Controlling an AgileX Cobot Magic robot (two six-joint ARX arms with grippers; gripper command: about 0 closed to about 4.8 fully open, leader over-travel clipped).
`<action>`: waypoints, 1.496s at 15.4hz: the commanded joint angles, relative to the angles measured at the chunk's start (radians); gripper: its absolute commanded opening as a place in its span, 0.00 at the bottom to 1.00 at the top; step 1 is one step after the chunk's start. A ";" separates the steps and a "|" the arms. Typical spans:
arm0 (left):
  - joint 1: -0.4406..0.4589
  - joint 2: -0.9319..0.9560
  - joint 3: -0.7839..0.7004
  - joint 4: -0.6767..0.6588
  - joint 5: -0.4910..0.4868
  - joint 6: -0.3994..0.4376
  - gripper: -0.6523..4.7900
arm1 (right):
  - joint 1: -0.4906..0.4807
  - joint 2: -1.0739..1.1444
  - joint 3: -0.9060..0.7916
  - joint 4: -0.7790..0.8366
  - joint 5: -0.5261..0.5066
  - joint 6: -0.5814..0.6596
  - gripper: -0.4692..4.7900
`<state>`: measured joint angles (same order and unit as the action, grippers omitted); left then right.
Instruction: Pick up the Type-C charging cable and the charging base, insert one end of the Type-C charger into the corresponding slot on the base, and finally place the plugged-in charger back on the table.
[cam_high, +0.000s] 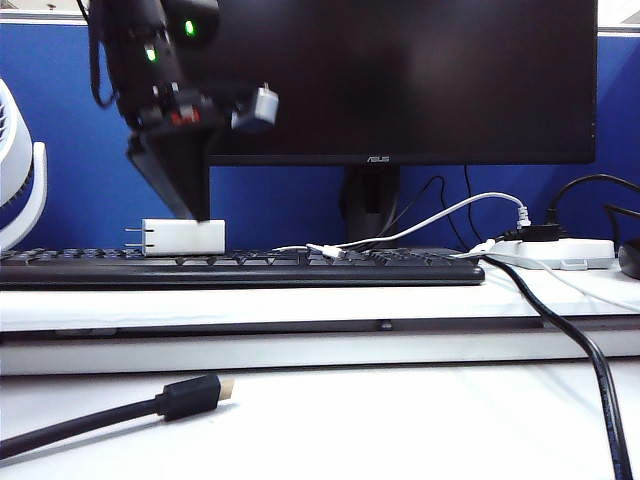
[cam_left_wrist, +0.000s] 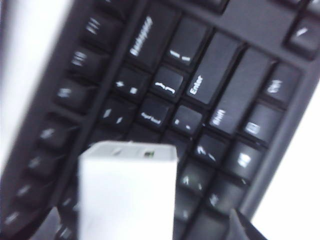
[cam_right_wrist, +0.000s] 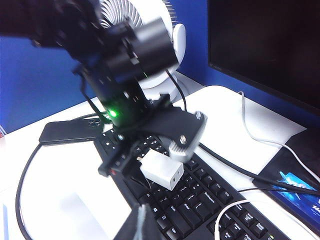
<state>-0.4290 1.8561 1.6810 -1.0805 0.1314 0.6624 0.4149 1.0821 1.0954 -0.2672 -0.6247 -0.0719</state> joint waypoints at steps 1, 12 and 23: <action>-0.006 0.021 0.004 0.005 0.008 0.007 1.00 | 0.000 -0.004 0.007 0.008 -0.006 0.001 0.09; -0.006 -0.033 0.003 0.006 0.121 -0.125 0.27 | 0.000 -0.009 0.008 -0.005 0.001 0.116 0.09; -0.005 -0.559 0.003 0.152 0.496 -0.451 0.26 | 0.114 0.321 0.312 -0.500 0.243 -0.042 0.09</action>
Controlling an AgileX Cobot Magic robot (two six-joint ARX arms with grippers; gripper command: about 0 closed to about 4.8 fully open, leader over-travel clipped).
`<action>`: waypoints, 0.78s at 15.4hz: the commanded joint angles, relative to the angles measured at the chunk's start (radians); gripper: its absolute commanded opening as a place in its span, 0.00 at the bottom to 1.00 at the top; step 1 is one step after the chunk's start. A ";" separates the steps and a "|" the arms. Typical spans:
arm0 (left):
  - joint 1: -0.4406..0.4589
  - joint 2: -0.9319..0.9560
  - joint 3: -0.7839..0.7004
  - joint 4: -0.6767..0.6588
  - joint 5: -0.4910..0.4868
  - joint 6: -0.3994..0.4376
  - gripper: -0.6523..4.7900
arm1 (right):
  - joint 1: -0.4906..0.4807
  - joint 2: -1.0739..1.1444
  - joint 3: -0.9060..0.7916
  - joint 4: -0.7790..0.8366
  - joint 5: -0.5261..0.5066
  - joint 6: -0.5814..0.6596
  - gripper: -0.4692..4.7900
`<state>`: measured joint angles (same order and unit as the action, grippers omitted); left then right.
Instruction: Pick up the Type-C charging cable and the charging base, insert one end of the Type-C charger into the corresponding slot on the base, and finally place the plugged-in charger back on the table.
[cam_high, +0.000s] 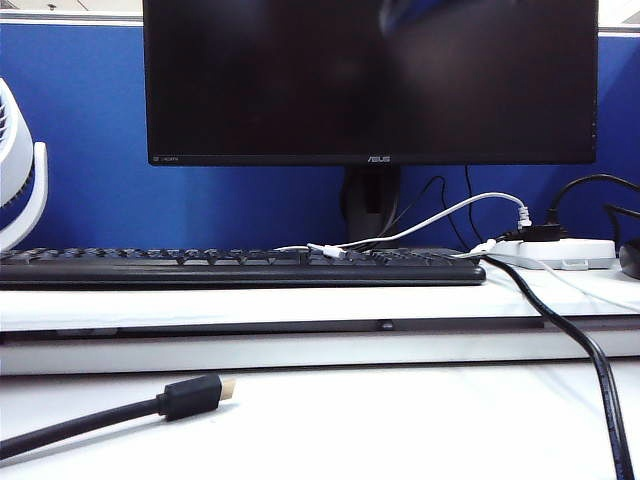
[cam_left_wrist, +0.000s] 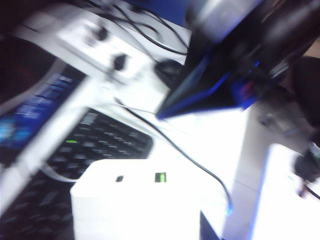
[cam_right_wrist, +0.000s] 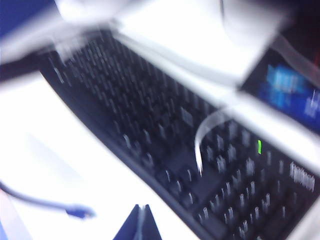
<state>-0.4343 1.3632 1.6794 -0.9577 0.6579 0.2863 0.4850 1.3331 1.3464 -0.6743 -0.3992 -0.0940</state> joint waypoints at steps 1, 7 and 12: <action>0.001 -0.092 0.004 0.038 -0.076 -0.112 0.26 | 0.067 0.111 0.092 -0.137 0.041 -0.045 0.09; 0.000 -0.152 0.004 0.076 -0.160 -0.220 0.26 | 0.153 0.350 0.271 -0.192 0.227 -0.147 0.09; 0.000 -0.155 0.003 0.075 -0.160 -0.234 0.26 | 0.147 0.509 0.383 -0.267 0.275 -0.249 0.12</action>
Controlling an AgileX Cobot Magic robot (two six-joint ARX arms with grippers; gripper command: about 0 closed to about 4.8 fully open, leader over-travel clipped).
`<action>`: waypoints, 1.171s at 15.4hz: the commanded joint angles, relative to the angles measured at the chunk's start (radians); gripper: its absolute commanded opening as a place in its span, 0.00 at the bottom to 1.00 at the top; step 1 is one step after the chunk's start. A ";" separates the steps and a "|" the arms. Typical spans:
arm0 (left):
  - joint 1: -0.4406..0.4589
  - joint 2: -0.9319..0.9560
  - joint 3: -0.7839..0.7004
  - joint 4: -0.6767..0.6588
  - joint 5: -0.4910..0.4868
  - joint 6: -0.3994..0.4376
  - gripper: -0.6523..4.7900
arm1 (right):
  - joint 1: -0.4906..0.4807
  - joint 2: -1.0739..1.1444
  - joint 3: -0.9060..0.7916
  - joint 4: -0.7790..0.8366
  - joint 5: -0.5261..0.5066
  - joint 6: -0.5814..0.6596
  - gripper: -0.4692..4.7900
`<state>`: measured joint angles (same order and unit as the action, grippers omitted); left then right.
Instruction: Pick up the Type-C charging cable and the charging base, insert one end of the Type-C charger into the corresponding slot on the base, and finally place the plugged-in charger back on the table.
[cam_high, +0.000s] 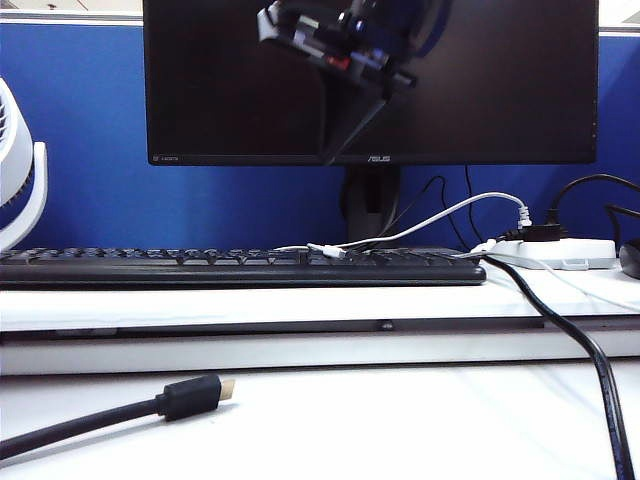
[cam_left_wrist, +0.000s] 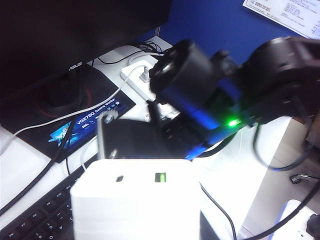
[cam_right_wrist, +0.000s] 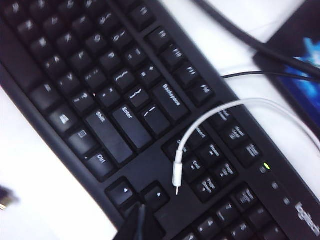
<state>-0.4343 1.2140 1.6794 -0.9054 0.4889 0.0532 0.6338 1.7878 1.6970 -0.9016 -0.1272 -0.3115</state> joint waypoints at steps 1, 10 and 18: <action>0.000 -0.005 0.003 0.023 0.009 -0.001 0.26 | -0.002 0.085 0.042 -0.048 0.003 -0.032 0.26; 0.000 -0.005 0.002 0.002 0.009 -0.001 0.26 | -0.009 0.184 0.042 0.005 0.025 -0.034 0.31; 0.000 -0.005 0.002 -0.014 0.009 -0.001 0.26 | -0.014 0.219 0.042 0.032 0.043 -0.038 0.08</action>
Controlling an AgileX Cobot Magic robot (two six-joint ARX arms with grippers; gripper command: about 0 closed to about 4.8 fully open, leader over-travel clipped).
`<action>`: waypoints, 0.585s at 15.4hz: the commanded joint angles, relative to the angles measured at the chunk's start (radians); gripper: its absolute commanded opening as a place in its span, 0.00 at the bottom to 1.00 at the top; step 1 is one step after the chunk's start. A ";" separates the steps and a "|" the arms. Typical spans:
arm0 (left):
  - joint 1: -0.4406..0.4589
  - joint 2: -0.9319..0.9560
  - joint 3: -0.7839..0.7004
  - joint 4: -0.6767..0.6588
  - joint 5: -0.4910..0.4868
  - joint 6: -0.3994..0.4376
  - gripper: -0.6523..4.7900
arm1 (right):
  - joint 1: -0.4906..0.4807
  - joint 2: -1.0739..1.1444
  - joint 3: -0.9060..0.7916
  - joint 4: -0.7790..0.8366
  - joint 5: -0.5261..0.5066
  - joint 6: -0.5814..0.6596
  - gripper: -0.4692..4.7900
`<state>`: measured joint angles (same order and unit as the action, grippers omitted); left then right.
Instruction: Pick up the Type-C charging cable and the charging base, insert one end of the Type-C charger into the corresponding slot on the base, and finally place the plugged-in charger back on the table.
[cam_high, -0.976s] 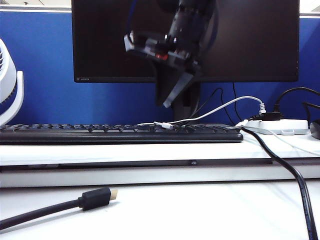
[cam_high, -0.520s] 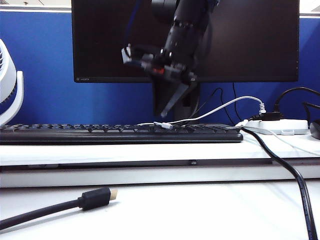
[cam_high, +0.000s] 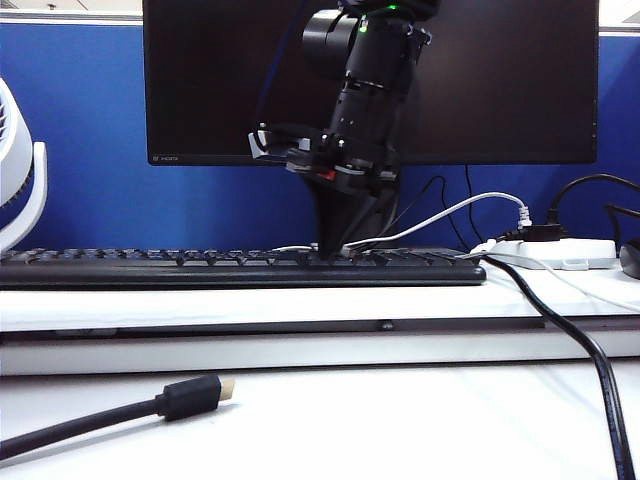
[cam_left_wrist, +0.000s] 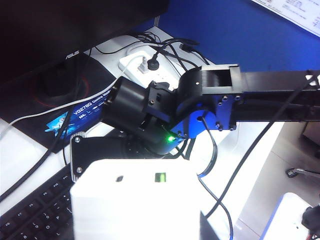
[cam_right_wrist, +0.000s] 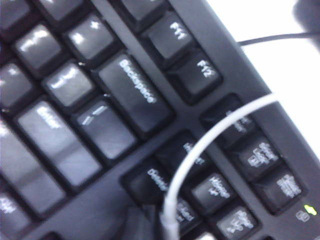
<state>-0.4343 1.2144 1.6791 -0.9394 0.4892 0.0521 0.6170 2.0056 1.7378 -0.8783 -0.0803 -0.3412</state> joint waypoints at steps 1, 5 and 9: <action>0.000 -0.005 0.002 0.020 0.009 0.000 0.26 | 0.003 -0.006 0.002 0.021 -0.003 -0.008 0.08; 0.000 -0.005 0.002 0.020 0.008 0.000 0.26 | 0.001 -0.084 0.091 0.008 -0.043 0.003 0.08; 0.000 -0.005 0.002 0.020 0.008 0.002 0.26 | -0.008 -0.135 0.264 -0.011 -0.097 0.045 0.08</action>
<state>-0.4343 1.2140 1.6787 -0.9394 0.4892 0.0521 0.6102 1.8755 1.9846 -0.8730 -0.1783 -0.3065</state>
